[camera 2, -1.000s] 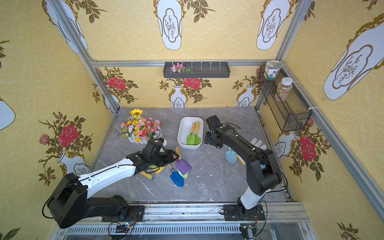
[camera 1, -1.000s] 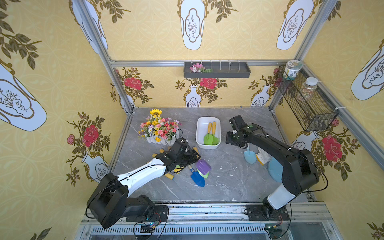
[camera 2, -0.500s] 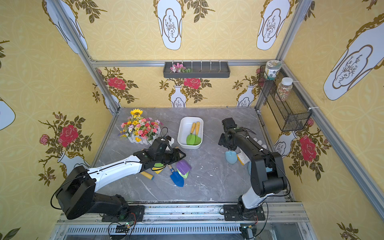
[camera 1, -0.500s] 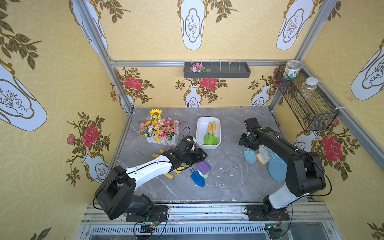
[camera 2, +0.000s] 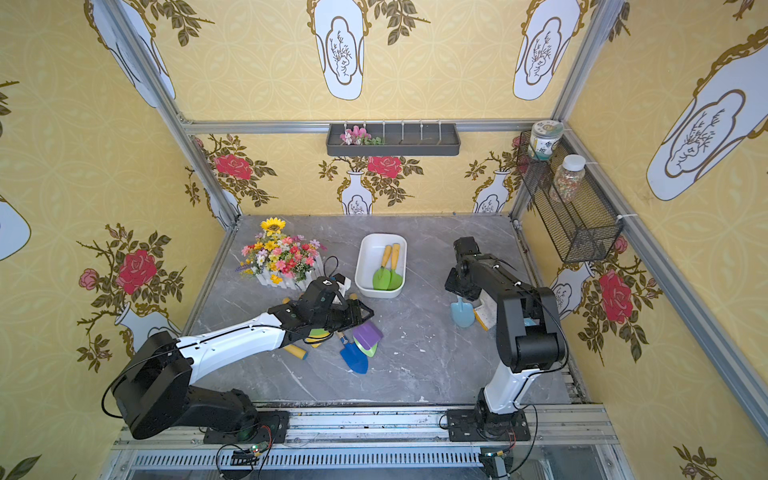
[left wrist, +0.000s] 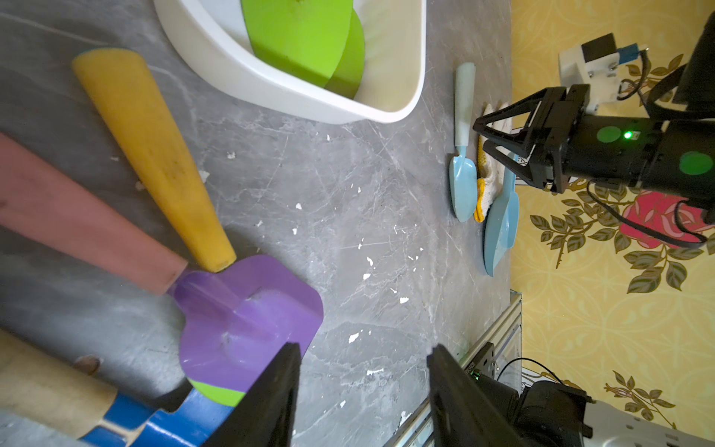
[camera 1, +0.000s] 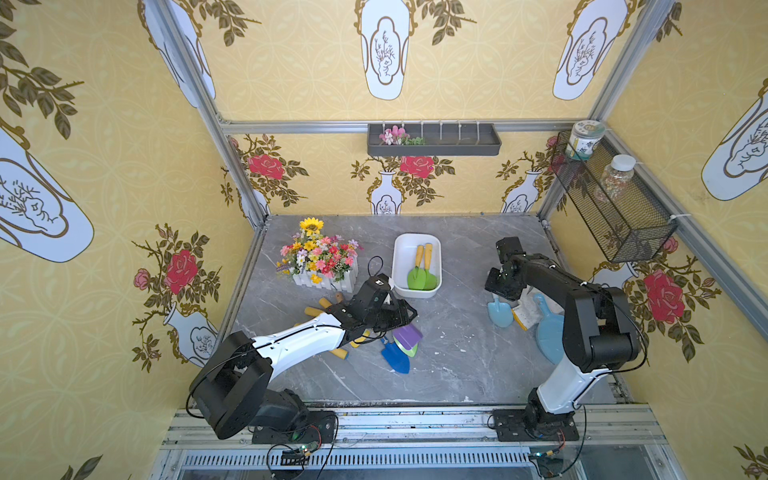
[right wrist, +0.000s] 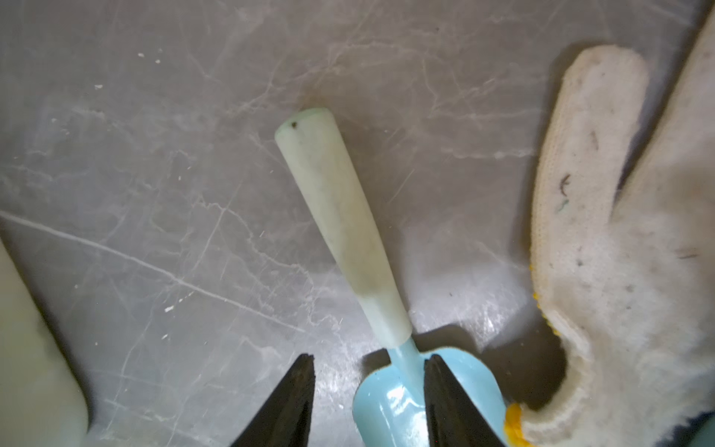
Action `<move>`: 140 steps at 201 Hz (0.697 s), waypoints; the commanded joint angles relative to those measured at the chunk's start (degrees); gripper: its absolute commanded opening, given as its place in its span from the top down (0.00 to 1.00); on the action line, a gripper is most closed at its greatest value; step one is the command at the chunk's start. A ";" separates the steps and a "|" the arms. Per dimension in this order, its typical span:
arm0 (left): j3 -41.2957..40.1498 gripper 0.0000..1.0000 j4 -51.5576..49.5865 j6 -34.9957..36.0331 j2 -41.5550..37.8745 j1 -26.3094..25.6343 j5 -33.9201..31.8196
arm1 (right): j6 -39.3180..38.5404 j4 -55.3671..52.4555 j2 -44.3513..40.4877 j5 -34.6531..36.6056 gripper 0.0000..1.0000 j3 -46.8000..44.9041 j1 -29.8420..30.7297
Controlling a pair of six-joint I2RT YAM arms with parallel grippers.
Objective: Put the shovel into the storage box
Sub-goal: Pick up the shovel from the center of the board.
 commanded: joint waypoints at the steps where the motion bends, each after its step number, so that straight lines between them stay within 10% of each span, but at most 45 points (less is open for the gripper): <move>1: -0.88 0.42 0.88 -0.05 -0.32 0.04 -0.04 | -1.20 1.86 1.49 -0.74 0.53 0.75 -0.25; 140: -3.60 0.43 1.15 -1.26 -2.64 0.02 -1.22 | -2.10 2.82 8.33 -2.77 0.68 3.49 -0.17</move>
